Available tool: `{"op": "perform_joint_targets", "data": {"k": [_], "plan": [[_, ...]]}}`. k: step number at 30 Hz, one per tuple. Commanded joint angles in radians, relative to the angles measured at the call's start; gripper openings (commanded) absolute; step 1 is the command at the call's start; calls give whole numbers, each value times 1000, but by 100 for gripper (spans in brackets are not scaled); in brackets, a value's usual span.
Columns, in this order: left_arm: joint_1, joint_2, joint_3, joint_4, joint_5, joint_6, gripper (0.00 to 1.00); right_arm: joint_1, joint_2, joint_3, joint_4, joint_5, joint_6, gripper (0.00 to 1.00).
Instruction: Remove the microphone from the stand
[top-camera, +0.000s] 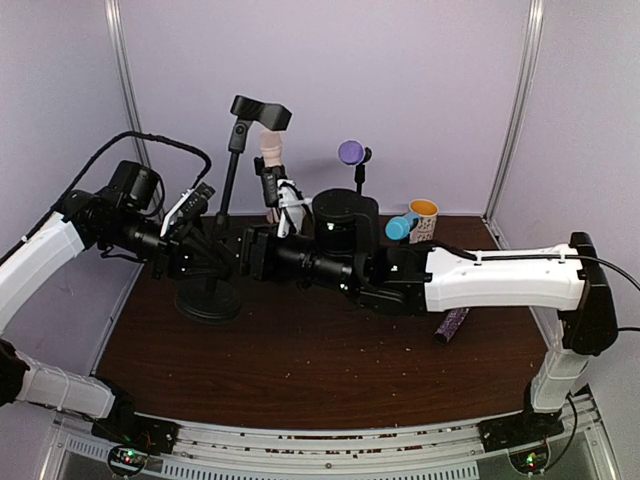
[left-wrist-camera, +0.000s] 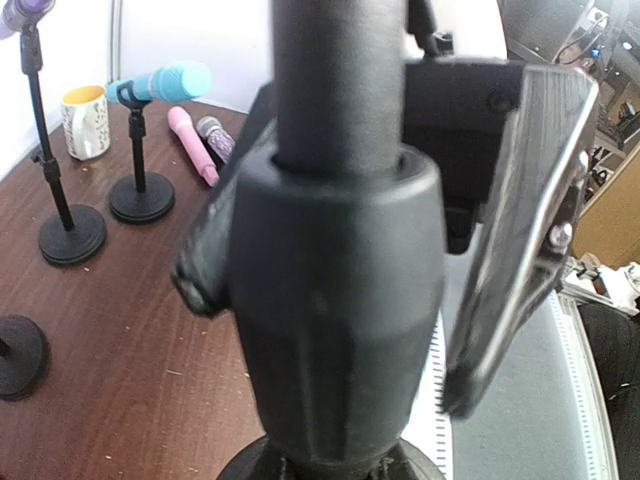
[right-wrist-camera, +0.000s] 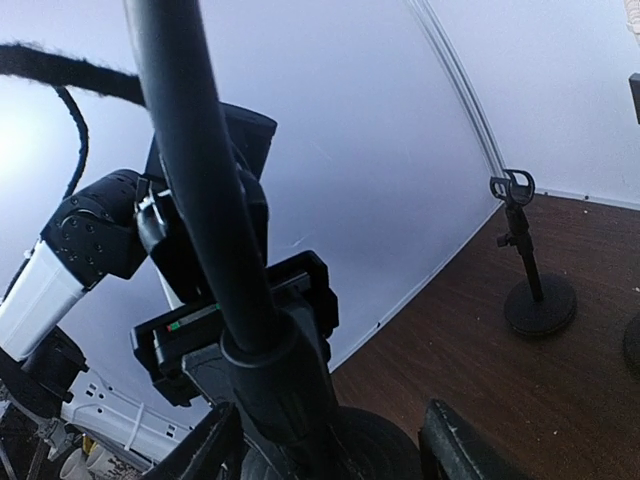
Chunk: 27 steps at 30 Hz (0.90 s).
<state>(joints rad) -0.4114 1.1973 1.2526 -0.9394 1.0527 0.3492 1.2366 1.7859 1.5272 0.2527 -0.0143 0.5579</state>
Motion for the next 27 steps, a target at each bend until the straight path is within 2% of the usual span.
{"op": "perform_joint_targets", "data": {"k": [1,8,11,21,24,27], "plan": [[8,7,45,57,-5,-7,0,-2,-8,94,-97,6,44,60],[7,6,35,62,-16,-3,0,-13,53,187,-99,-18,79,49],[6,1,37,62,-16,-3,0,-16,82,232,-150,-27,90,45],[8,3,47,62,-22,4,0,-22,86,241,-203,5,107,36],[9,5,52,62,-20,4,0,-24,102,268,-202,-19,111,28],[8,4,54,62,-19,4,0,-34,117,282,-178,-68,122,14]]}}
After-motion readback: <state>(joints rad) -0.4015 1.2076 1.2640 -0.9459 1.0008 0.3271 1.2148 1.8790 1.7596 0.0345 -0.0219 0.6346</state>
